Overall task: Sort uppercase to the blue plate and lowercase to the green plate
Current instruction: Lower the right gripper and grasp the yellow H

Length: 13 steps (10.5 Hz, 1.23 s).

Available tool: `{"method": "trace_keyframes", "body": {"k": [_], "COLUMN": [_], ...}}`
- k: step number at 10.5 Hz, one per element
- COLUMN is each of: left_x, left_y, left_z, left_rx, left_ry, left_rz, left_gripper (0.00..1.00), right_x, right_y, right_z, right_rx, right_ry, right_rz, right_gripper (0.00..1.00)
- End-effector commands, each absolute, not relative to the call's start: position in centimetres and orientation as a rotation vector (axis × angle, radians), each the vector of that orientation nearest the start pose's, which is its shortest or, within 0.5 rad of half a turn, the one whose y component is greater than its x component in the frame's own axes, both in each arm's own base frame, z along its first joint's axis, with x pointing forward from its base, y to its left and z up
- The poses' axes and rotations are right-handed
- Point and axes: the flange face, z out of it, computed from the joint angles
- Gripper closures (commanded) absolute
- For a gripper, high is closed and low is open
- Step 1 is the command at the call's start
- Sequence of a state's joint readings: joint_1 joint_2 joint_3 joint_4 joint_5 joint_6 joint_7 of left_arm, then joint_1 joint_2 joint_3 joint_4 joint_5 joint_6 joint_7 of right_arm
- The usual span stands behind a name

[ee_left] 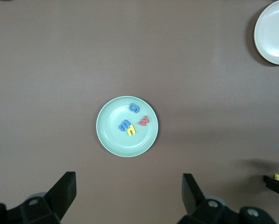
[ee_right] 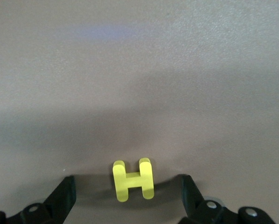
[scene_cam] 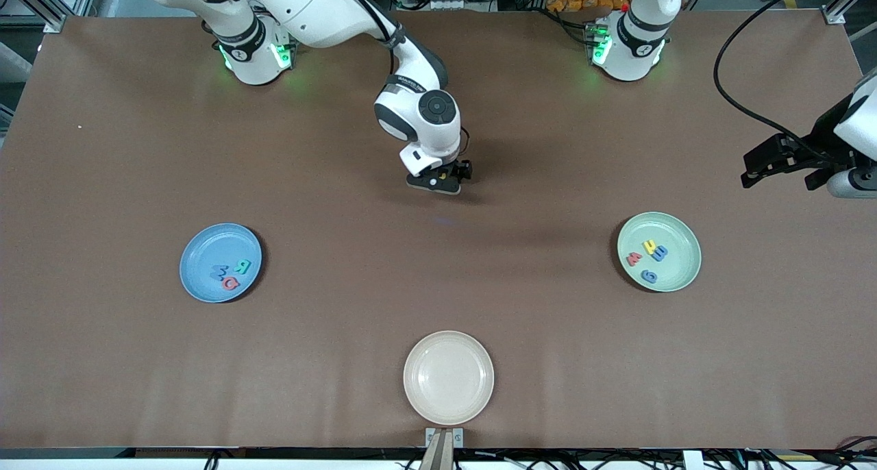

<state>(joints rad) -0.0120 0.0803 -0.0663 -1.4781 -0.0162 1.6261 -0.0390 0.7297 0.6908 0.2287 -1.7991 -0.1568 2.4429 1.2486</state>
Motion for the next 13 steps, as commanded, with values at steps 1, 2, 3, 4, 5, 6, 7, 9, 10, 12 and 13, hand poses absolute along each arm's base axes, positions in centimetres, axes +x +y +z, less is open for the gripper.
{"method": "trace_keyframes", "body": {"k": [1, 2, 3, 4, 5, 6, 7, 9, 10, 12, 13], "left_x": [57.96, 57.93, 57.87, 57.69, 57.61, 57.59, 57.66, 57.65, 57.64, 57.64, 57.65], "left_y": [-5.16, -5.49, -5.49, -5.48, -5.39, -5.39, -5.31, -5.48, -5.57, -5.57, -5.48], "left_z": [63.25, 63.18, 63.25, 63.4, 63.24, 63.15, 63.08, 63.15, 63.15, 63.15, 63.22], "left_rx": [-3.181, -3.18, -3.18, -3.18, -3.18, -3.18, -3.18, -3.18, -3.18, -3.18, -3.18], "left_ry": [0.05, 0.059, 0.059, 0.06, 0.057, 0.057, 0.055, 0.06, 0.062, 0.062, 0.06], "left_rz": [-0.118, -0.115, -0.115, -0.113, -0.103, -0.099, -0.099, -0.101, -0.101, -0.101, -0.103], "left_gripper": [0.0, 0.0, 0.0, 0.0, 0.0, 0.0, 0.0, 0.0, 0.0, 0.0, 0.0], "right_x": [37.96, 38.01, 38.01, 38.13, 38.15, 38.26, 38.26, 38.2, 38.3, 38.23, 38.22], "right_y": [52.91, 52.95, 52.95, 52.93, 52.94, 52.91, 52.91, 52.98, 52.96, 53.03, 53.01], "right_z": [16.61, 16.75, 16.75, 16.95, 17.04, 17.09, 17.09, 17.19, 17.22, 17.31, 17.22], "right_rx": [-3.121, -3.12, -3.12, -3.118, -3.116, -3.116, -3.116, -3.116, -3.113, -3.113, -3.114], "right_ry": [0.364, 0.364, 0.364, 0.366, 0.366, 0.368, 0.368, 0.364, 0.366, 0.362, 0.36], "right_rz": [0.05, 0.048, 0.048, 0.045, 0.043, 0.043, 0.043, 0.04, 0.038, 0.035, 0.035], "right_gripper": [0.0, 0.0, 0.0, 0.0, 0.0, 0.0, 0.0, 0.49, 0.99, 1.0, 1.0]}}
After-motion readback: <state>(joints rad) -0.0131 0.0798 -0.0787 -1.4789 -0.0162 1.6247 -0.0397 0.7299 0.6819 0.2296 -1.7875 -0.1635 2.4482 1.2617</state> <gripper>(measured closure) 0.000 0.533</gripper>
